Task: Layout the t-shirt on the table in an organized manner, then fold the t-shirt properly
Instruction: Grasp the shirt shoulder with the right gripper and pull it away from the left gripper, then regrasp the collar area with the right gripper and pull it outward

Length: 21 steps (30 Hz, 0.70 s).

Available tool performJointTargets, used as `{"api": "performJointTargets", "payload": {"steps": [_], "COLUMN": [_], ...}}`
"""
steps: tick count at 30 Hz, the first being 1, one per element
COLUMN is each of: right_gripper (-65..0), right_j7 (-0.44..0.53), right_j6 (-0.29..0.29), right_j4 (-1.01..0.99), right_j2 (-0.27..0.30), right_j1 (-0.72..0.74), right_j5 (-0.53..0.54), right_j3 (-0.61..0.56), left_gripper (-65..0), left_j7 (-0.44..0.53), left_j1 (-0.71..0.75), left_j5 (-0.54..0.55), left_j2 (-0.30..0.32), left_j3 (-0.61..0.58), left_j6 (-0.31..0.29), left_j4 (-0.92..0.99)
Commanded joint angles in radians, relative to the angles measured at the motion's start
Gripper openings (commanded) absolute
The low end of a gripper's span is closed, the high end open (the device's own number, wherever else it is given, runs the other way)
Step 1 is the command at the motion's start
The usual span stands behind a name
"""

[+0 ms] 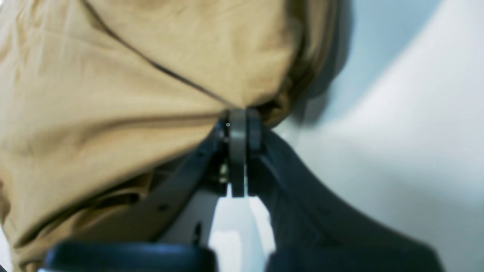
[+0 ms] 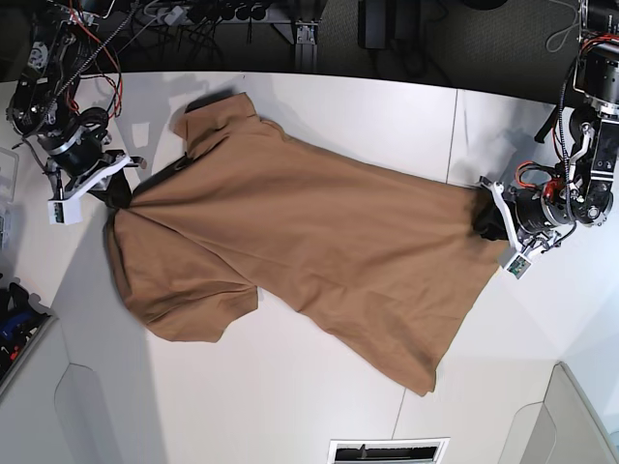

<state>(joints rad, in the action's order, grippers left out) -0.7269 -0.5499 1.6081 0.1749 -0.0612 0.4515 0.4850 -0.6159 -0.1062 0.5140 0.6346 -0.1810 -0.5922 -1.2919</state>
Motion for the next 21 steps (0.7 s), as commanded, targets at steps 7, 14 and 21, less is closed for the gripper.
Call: {"api": "performJointTargets", "payload": {"steps": [7,14,21], "right_gripper": [-27.3,-27.3,-27.3], "right_j7": [-0.034,-0.119,-0.080], "right_j6": [0.003,-0.004,-0.004], "right_j4": [0.017,0.037,0.034], "right_j2": [0.013,0.013,-0.013], "right_j1": [0.011,0.008,-0.003], "right_j5": [0.145,0.222,0.151], "right_j3": [0.055,0.112,0.110], "left_gripper": [-49.4,-49.4,-49.4], "left_j7": [-0.020,-0.023,-0.023], "left_j1": [-0.007,-0.007,-0.007], "left_j5": [-0.021,-0.025,-0.008], "left_j2": [0.011,0.014,0.013], "left_j3": [0.003,0.003,0.003], "left_j6": [0.005,0.005,0.005], "left_j4": [0.024,0.024,0.024]}}
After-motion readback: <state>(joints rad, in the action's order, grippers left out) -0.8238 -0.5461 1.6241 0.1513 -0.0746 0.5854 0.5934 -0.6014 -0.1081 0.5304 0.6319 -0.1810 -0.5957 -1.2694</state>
